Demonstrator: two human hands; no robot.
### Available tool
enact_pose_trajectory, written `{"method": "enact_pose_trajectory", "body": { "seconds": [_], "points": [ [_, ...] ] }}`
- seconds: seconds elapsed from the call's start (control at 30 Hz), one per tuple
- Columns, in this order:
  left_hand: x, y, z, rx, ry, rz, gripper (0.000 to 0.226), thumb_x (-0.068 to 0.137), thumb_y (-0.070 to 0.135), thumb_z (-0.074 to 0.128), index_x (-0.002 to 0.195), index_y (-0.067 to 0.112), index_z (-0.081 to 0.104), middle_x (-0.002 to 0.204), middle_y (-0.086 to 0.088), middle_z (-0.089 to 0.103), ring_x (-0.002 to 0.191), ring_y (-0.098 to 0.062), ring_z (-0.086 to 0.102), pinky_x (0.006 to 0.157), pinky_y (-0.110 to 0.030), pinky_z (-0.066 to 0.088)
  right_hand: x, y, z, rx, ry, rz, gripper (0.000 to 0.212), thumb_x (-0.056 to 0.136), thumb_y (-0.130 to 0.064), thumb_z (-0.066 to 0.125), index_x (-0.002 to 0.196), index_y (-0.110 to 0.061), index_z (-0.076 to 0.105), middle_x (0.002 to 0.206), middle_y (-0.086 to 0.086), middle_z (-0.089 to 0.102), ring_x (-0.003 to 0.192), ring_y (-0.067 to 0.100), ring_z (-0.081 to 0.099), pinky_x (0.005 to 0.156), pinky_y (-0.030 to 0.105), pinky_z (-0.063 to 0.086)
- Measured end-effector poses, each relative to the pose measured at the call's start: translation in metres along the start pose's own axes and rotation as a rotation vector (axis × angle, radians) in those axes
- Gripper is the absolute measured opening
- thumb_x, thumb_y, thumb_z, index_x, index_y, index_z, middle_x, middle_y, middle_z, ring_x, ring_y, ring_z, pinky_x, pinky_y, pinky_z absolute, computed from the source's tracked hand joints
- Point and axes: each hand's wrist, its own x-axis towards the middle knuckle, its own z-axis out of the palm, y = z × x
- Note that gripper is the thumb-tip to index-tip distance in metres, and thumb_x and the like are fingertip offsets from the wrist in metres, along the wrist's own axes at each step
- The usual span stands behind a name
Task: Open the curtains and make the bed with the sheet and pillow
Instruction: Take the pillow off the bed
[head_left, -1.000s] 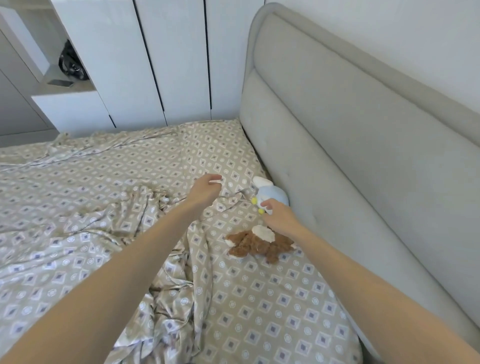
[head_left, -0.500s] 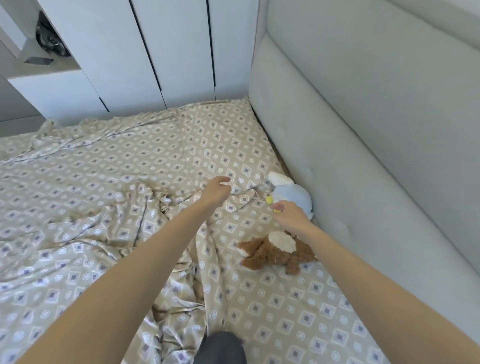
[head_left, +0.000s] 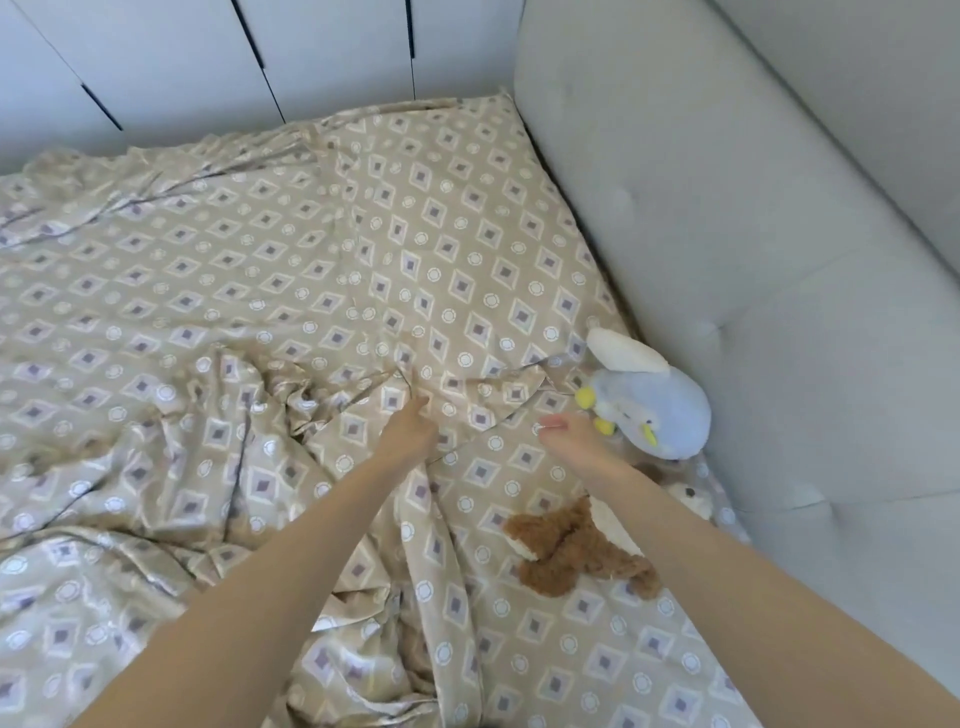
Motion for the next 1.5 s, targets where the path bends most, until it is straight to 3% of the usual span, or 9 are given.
{"method": "enact_pose_trajectory", "body": {
  "seconds": [0.17,0.37,0.5,0.63,0.8,1.17,1.27,1.37,1.5],
  "points": [
    [0.041,-0.041,-0.004,-0.023,-0.048,-0.065,0.052,0.098,0.016,0.037,0.148,0.023,0.028,0.153,-0.005,0.030,0.138,-0.025,0.033,0.106,-0.032,0.031,0.058,-0.004,0.044,0.279,-0.017,0.194,0.034,0.097,-0.013,0.047,0.131,-0.013,0.051,0.110,0.005,0.053,0.098,0.021,0.055,0.076,0.030,0.042],
    [0.066,-0.065,-0.008,-0.012,-0.035,-0.056,0.055,0.095,0.011,0.036,0.148,0.026,0.029,0.151,-0.001,0.034,0.086,-0.010,0.051,0.072,-0.019,0.035,0.102,-0.003,0.082,0.647,-0.132,0.340,0.048,0.094,-0.012,0.056,0.140,-0.017,0.042,0.121,0.002,0.047,0.104,0.021,0.049,0.079,0.037,0.052],
    [0.077,-0.070,-0.012,-0.005,-0.044,-0.041,0.054,0.095,0.012,0.038,0.147,0.027,0.030,0.151,0.000,0.034,0.104,-0.014,0.054,0.081,-0.021,0.037,0.120,-0.007,0.097,0.882,-0.185,0.380,0.007,0.094,-0.007,0.056,0.098,-0.012,0.056,0.107,0.004,0.052,0.113,0.024,0.052,0.088,0.036,0.051],
    [0.082,-0.065,-0.019,-0.024,-0.051,-0.021,0.054,0.095,0.013,0.036,0.147,0.026,0.029,0.154,0.000,0.029,0.131,-0.020,0.040,0.098,-0.028,0.032,0.138,-0.013,0.101,0.888,-0.095,0.449,0.012,0.095,-0.010,0.054,0.083,-0.012,0.055,0.075,0.001,0.054,0.070,0.011,0.050,0.057,0.021,0.047],
    [0.089,-0.061,-0.027,-0.047,-0.019,0.004,0.052,0.096,0.012,0.037,0.146,0.024,0.032,0.147,-0.001,0.038,0.105,-0.014,0.049,0.079,-0.021,0.037,0.151,-0.026,0.101,1.007,-0.071,0.442,0.028,0.094,-0.025,0.058,0.068,-0.016,0.056,0.053,-0.006,0.052,0.051,0.006,0.043,0.054,0.019,0.042],
    [0.090,-0.053,-0.033,-0.085,0.012,-0.016,0.050,0.096,0.011,0.037,0.144,0.022,0.036,0.150,0.000,0.035,0.138,-0.019,0.034,0.108,-0.033,0.029,0.147,-0.035,0.083,0.885,-0.015,0.446,0.022,0.093,-0.022,0.062,0.074,-0.016,0.051,0.063,-0.005,0.045,0.050,0.006,0.033,0.053,0.019,0.034],
    [0.088,-0.048,-0.034,-0.101,0.028,-0.009,0.050,0.096,0.009,0.037,0.145,0.020,0.034,0.151,0.001,0.033,0.139,-0.018,0.032,0.110,-0.033,0.027,0.135,-0.045,0.079,0.610,0.084,0.277,0.008,0.098,-0.019,0.051,0.096,-0.013,0.056,0.070,-0.002,0.046,0.056,0.009,0.037,0.054,0.021,0.036],
    [0.082,-0.039,-0.036,-0.062,0.049,-0.002,0.053,0.096,0.009,0.036,0.147,0.021,0.029,0.153,0.001,0.031,0.139,-0.019,0.031,0.109,-0.032,0.027,0.118,-0.059,0.063,0.301,0.166,-0.002,0.024,0.102,-0.019,0.036,0.116,-0.011,0.053,0.088,0.001,0.051,0.083,0.019,0.051,0.072,0.029,0.039],
    [0.063,-0.009,-0.043,-0.043,0.053,0.059,0.060,0.093,0.007,0.042,0.149,0.019,0.024,0.152,-0.003,0.032,0.136,-0.024,0.036,0.103,-0.033,0.033,0.088,-0.081,0.027,0.231,0.190,-0.216,0.023,0.098,-0.010,0.032,0.080,-0.016,0.044,0.072,0.000,0.043,0.072,0.019,0.043,0.060,0.028,0.033]
  ]
}}
